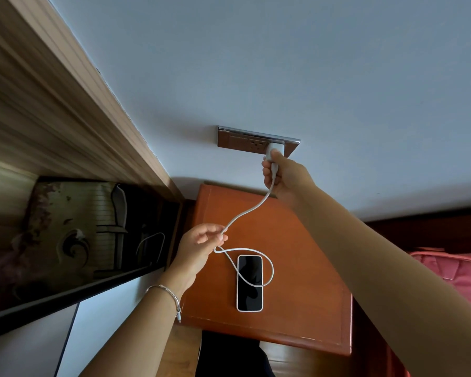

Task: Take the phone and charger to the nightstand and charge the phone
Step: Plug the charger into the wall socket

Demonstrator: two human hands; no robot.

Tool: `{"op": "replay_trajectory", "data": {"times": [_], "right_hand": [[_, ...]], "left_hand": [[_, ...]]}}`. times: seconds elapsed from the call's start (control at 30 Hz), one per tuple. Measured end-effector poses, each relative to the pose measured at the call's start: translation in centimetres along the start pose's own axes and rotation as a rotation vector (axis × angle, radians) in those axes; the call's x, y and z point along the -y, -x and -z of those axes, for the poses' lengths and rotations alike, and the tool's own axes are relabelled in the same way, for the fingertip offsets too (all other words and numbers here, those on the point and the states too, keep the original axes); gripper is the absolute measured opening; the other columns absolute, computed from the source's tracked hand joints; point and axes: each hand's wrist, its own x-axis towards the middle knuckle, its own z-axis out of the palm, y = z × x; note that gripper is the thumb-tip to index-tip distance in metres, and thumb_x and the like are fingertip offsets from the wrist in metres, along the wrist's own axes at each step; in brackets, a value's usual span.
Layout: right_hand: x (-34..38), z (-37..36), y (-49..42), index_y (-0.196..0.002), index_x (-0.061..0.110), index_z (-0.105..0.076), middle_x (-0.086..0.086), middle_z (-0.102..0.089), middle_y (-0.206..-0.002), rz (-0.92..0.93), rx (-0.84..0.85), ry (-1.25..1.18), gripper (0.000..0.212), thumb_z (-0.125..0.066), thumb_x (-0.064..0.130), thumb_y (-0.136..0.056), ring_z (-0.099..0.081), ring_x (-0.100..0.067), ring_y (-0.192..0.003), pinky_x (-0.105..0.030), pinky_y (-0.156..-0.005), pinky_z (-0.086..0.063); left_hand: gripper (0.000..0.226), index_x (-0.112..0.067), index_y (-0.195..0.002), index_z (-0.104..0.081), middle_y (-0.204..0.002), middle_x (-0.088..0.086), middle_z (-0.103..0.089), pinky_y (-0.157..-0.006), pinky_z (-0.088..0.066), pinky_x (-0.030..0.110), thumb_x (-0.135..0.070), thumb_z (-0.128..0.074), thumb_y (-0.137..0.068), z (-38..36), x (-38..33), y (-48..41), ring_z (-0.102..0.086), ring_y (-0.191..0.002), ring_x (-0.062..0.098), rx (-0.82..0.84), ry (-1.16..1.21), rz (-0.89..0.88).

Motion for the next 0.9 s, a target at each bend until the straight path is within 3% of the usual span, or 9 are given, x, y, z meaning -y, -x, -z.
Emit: {"op": "replay_trajectory", "data": {"times": [0.27, 0.43, 0.63, 0.9], "right_hand": [[0.1, 0.3, -0.1, -0.082, 0.005, -0.061, -0.004, -0.063, -0.068, -0.01, 0.052, -0.016, 0.02, -0.06, 0.023, -0.09, -0.055, -0.009, -0.05, -0.018, -0.048, -0.049], [0.3, 1.4, 0.2, -0.095, 0.004, -0.062, 0.001, -0.071, -0.06, -0.078, 0.158, -0.06, 0.021, -0.058, 0.025, -0.09, -0.064, -0.007, -0.054, -0.018, -0.053, -0.052], [0.2, 1.1, 0.3, -0.087, 0.003, -0.062, -0.006, -0.07, -0.078, 0.001, 0.125, -0.016, 0.02, -0.054, 0.02, -0.093, -0.063, -0.007, -0.053, -0.018, -0.054, -0.052], [-0.4, 1.6, 0.5, -0.085, 0.008, -0.064, -0.004, -0.071, -0.081, 0.076, 0.138, 0.056, 0.021, -0.054, 0.025, -0.093, -0.068, -0.011, -0.065, -0.02, -0.061, -0.054]], "left_hand": [[0.014, -0.02, -0.095, -0.068, -0.097, 0.002, -0.072, -0.076, -0.047, 0.02, -0.01, -0.06, -0.087, -0.1, 0.2, -0.2, -0.067, -0.094, 0.008, -0.001, -0.004, 0.017], [0.015, -0.018, -0.095, -0.068, -0.1, 0.007, -0.072, -0.082, -0.049, 0.026, -0.01, -0.065, -0.084, -0.1, 0.5, 0.4, -0.067, -0.097, 0.014, -0.024, -0.028, 0.016], [0.014, -0.019, -0.094, -0.069, -0.097, 0.005, -0.072, -0.085, -0.05, 0.026, -0.013, -0.068, -0.082, -0.3, 1.1, 0.9, -0.067, -0.095, 0.014, -0.016, -0.067, 0.001], [0.016, -0.016, -0.097, -0.07, -0.096, 0.003, -0.073, -0.089, -0.049, 0.028, -0.014, -0.069, -0.081, -0.6, 1.6, 1.2, -0.067, -0.094, 0.01, -0.046, -0.08, -0.026]]}}
